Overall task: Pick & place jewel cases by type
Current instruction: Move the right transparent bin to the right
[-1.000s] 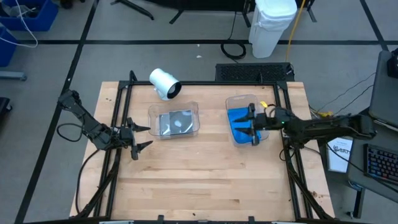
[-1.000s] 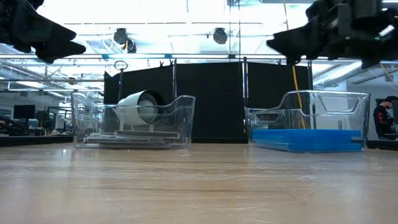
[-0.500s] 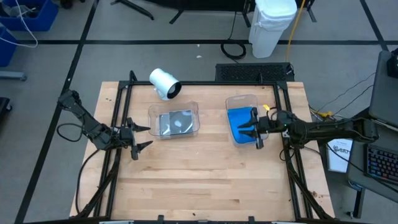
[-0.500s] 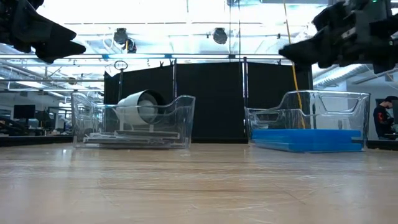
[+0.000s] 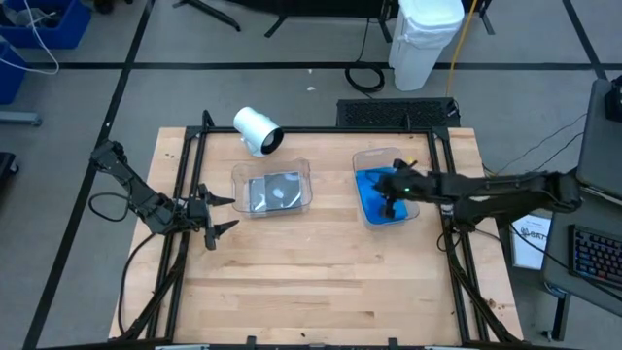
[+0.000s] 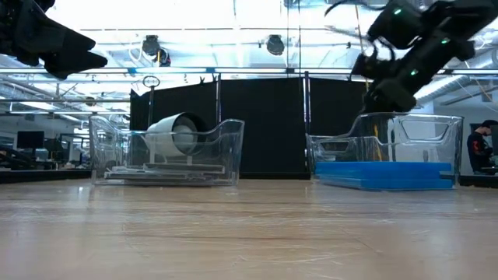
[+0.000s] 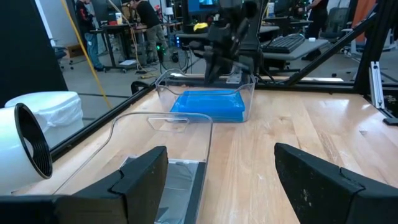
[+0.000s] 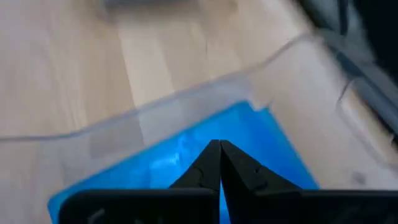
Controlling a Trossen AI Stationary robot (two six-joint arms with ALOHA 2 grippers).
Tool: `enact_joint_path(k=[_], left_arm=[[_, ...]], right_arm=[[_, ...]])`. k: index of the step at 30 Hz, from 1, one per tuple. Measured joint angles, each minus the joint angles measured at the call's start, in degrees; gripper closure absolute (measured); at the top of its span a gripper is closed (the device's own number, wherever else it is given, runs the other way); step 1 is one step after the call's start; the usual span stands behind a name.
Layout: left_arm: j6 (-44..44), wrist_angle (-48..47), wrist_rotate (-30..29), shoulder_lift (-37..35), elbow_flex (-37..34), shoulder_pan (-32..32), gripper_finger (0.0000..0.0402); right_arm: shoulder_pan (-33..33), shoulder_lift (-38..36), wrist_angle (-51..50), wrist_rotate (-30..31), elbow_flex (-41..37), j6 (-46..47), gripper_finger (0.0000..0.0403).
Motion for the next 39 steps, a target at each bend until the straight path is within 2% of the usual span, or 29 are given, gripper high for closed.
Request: enact_joint_path(k=[9,14,19,27,34,39], left_arm=[[0.0,0.0,0.0,0.0,0.0,0.0,0.0105],[0.0,0.0,0.0,0.0,0.0,0.0,0.0105],[0.0,0.0,0.0,0.0,0.0,0.0,0.0105],[0.0,0.0,0.0,0.0,0.0,0.0,0.0105],[0.0,0.0,0.0,0.0,0.0,0.0,0.0105],[0.0,0.0,0.0,0.0,0.0,0.0,0.0105]], right_arm=[[-0.1,18.4,-10.2,0.0,9.6,1.3,0.0403],[0.1,23.7,-19.0,-0.2,13.9,3.4,0.0403],[1.8,23.0,-23.7,-6.8,14.3,6.9,0.0403],[7.3,17.6,-28.2,-17.3,13.9,15.2,0.0403],[13.1,17.6,-31.8,-20.2,13.9,21.9,0.0403],[15.1,17.6,-31.8,-18.6,13.9,23.8,0.0403]])
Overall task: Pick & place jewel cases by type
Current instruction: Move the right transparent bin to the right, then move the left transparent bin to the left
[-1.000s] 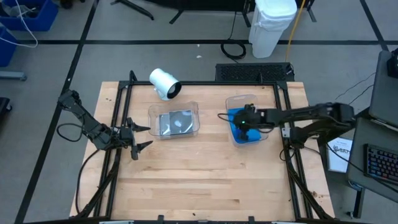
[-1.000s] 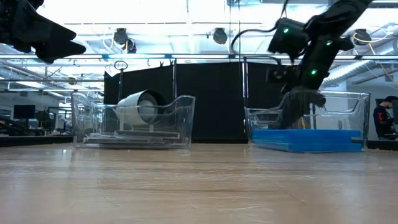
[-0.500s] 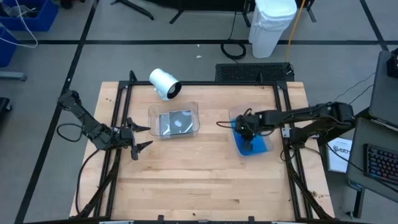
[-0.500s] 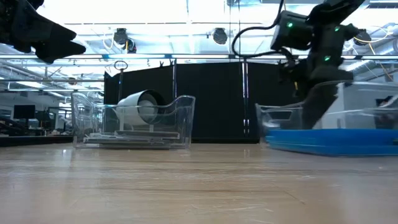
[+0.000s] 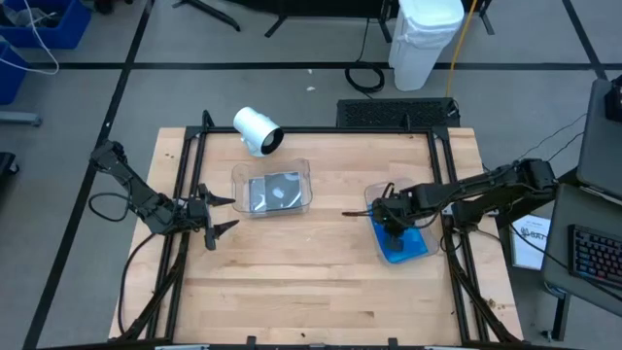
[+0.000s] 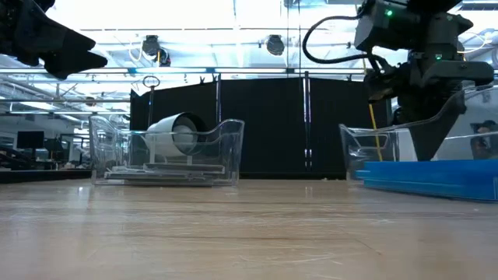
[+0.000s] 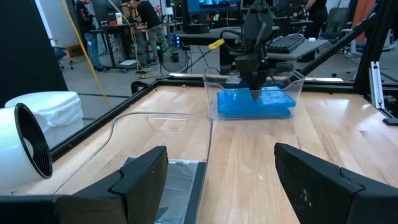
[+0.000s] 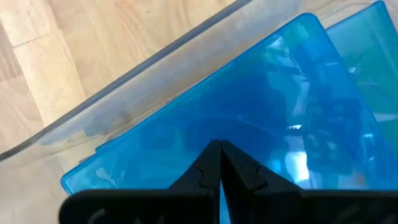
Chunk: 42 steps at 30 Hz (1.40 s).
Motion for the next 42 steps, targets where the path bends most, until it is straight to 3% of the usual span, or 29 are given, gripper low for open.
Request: enact_joint_path(k=[6,12,26,42], left_arm=[[0.0,0.0,0.0,0.0,0.0,0.0,0.0105],[0.0,0.0,0.0,0.0,0.0,0.0,0.0105],[0.0,0.0,0.0,0.0,0.0,0.0,0.0105],[0.0,0.0,0.0,0.0,0.0,0.0,0.0105]], right_arm=[[-1.4,-0.1,-0.2,12.3,-1.0,4.0,0.0403],[-4.5,-0.1,-0.4,19.3,-4.7,9.3,0.0403],[-7.4,-0.9,-6.0,28.0,-7.4,15.5,0.0403],[-5.4,-18.7,2.9,28.9,-7.2,5.8,0.0403]])
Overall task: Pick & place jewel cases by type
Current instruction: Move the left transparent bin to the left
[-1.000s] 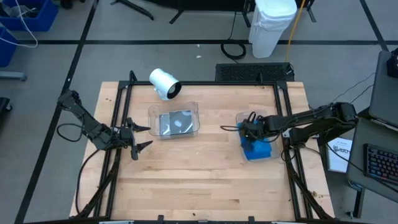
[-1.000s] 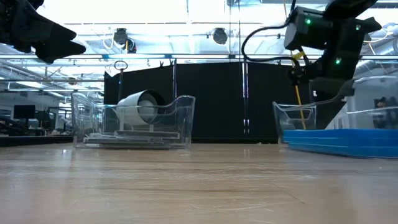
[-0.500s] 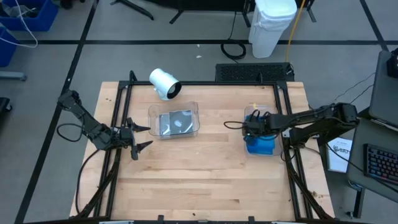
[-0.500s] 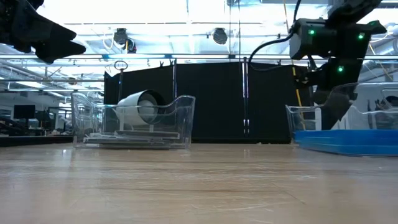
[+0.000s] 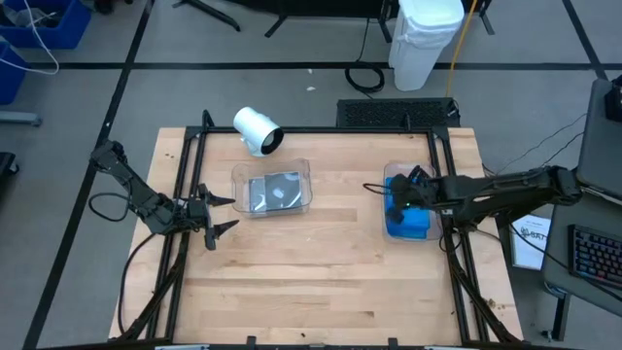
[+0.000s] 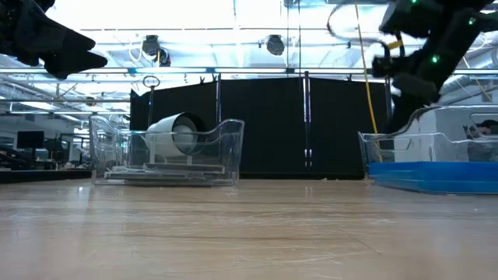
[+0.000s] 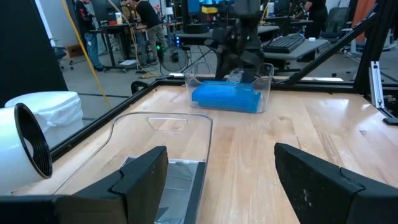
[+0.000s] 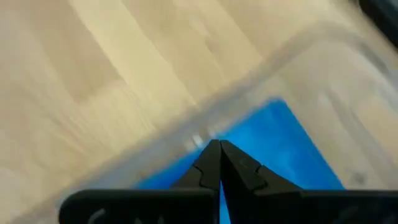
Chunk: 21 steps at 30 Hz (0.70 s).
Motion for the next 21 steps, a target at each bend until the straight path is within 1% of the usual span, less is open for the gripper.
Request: enact_joint_path(k=[3,5,6,8,10,12,15,19,21], left_arm=[[0.0,0.0,0.0,0.0,0.0,0.0,0.0105],[0.0,0.0,0.0,0.0,0.0,0.0,0.0105],[0.0,0.0,0.0,0.0,0.0,0.0,0.0105],[0.0,0.0,0.0,0.0,0.0,0.0,0.0105],[0.0,0.0,0.0,0.0,0.0,0.0,0.0105],[0.0,0.0,0.0,0.0,0.0,0.0,0.0105],[0.0,0.0,0.0,0.0,0.0,0.0,0.0105],[0.0,0.0,0.0,0.0,0.0,0.0,0.0105],[0.0,0.0,0.0,0.0,0.0,0.0,0.0105]], right_arm=[[1.0,-1.2,8.6,-0.3,0.0,-6.4,0.0403],[1.6,-1.0,19.0,-3.3,0.0,-13.9,0.0403],[1.7,-0.7,24.7,-6.4,0.0,-17.9,0.0403],[1.2,0.7,36.3,-14.6,0.2,-25.1,0.0403],[-0.2,3.0,42.2,-22.2,1.7,-29.8,0.0403],[-2.0,6.3,42.2,-25.3,5.6,-32.5,0.0403],[-4.4,12.4,38.2,-25.4,13.5,-37.6,0.0403],[-7.2,21.8,28.7,-25.5,26.8,-42.8,0.0403],[-8.0,25.5,24.0,-25.5,32.0,-45.3,0.0403]])
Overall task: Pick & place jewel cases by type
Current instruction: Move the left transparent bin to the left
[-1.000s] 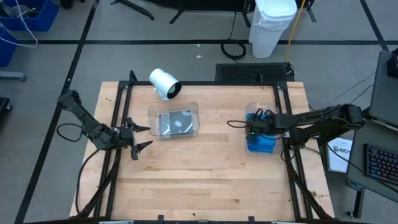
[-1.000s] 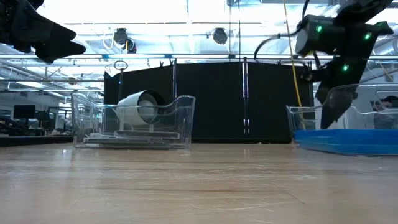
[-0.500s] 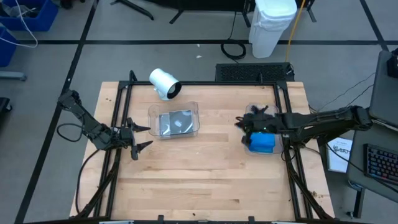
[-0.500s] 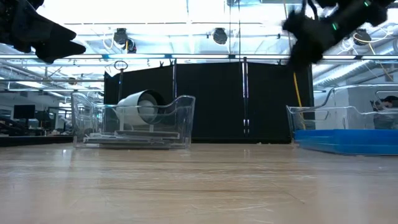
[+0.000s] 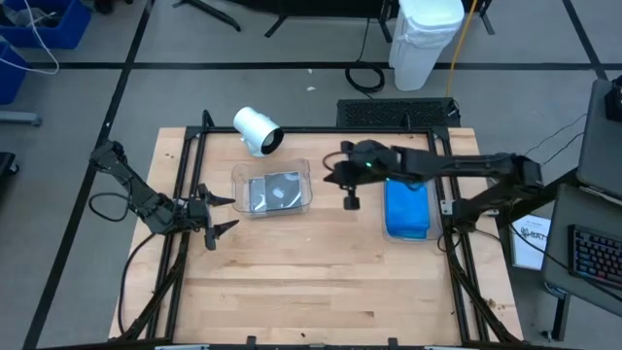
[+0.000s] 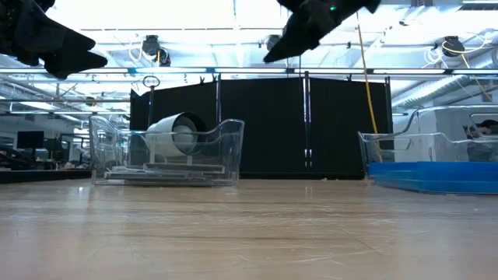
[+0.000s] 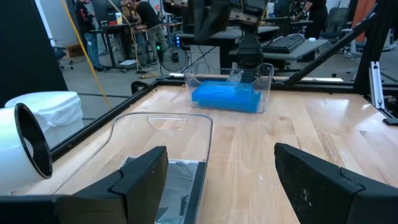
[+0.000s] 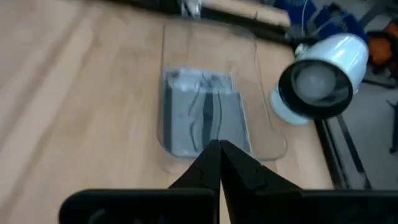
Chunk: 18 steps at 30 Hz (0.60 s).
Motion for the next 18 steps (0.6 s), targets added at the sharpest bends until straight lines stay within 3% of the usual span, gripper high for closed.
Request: enact_joint_path(k=[3,6,9,18], left_arm=[[0.0,0.0,0.0,0.0,0.0,0.0,0.0105],[0.0,0.0,0.0,0.0,0.0,0.0,0.0105],[0.0,0.0,0.0,0.0,0.0,0.0,0.0105],[0.0,0.0,0.0,0.0,0.0,0.0,0.0105]], right_arm=[[-0.7,1.3,-4.3,-0.1,2.4,-1.5,0.0403],[-1.4,-3.1,-4.5,-3.1,-0.5,-0.9,0.0403],[-1.8,-11.2,-0.4,-4.3,-8.8,0.2,0.0403],[-3.3,-40.9,8.7,0.4,-35.5,8.9,0.0403]])
